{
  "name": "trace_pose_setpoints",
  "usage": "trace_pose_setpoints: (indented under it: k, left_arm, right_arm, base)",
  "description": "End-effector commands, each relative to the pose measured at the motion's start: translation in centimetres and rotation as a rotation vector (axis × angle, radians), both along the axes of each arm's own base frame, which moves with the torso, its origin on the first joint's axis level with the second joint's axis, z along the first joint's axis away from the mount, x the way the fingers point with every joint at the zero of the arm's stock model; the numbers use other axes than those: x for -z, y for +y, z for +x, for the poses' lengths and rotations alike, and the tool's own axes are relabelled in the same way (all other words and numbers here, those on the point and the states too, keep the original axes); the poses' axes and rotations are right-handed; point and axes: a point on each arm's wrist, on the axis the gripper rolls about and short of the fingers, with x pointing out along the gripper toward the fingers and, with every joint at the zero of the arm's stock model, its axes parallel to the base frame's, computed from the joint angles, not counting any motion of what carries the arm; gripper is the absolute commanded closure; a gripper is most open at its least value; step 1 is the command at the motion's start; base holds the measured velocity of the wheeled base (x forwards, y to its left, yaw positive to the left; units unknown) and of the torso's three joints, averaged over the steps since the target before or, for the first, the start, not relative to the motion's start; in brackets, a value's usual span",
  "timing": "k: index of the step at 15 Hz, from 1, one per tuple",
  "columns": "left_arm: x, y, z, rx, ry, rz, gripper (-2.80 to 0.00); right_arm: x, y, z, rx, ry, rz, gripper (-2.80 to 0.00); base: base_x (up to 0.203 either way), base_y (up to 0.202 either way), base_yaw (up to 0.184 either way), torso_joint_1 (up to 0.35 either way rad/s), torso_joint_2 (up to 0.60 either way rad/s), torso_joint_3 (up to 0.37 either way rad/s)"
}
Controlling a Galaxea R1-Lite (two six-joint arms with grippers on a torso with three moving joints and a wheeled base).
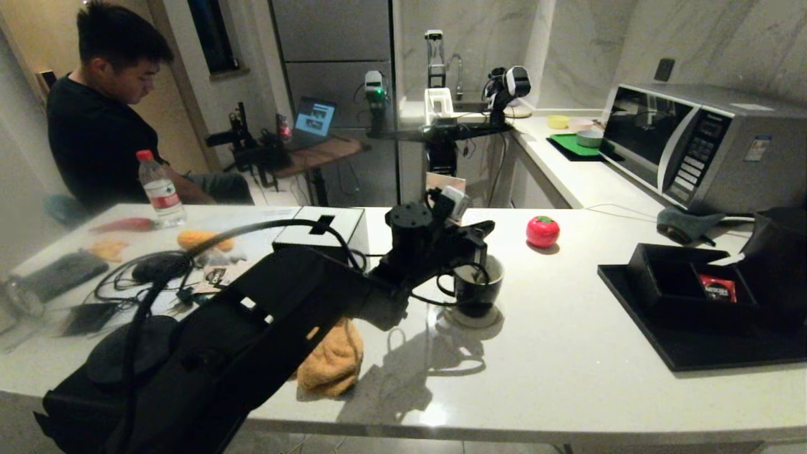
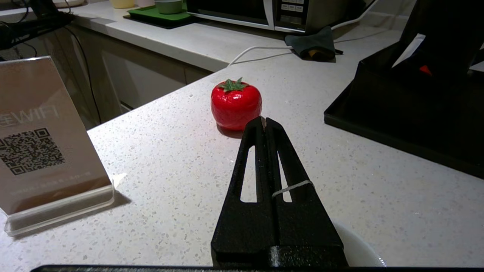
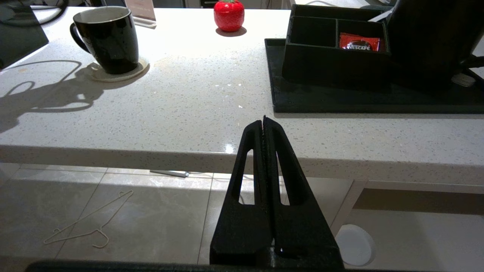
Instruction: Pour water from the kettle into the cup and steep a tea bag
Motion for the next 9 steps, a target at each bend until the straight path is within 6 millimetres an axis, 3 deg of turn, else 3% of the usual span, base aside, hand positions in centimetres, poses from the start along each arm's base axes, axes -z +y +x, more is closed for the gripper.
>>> trace_pose_setpoints:
  k: [1, 4, 9]
  left_arm:
    - [1.5, -0.2, 0.1, 0.002, 0.009, 0.005, 0.00]
    - [1.4, -0.3, 0.0, 0.005, 0.004, 0.002, 0.00]
    - [-1.5, -0.1, -0.4, 0.007, -0.035, -0.027, 0.00]
  right_arm:
    - [0.0, 0.0, 0.0, -0.001, 0.001, -0.001, 0.00]
    - [0.0, 0.0, 0.0, 0.001, 0.001, -0.001, 0.00]
    - [0.0, 0.0, 0.0, 0.000, 0.001, -0.001, 0.00]
  base:
    - [0.000, 0.000, 0.000, 0.000, 0.00, 0.000]
    - [0.000, 0.000, 0.000, 0.000, 0.00, 0.000]
    - [0.000, 0.000, 0.000, 0.000, 0.00, 0.000]
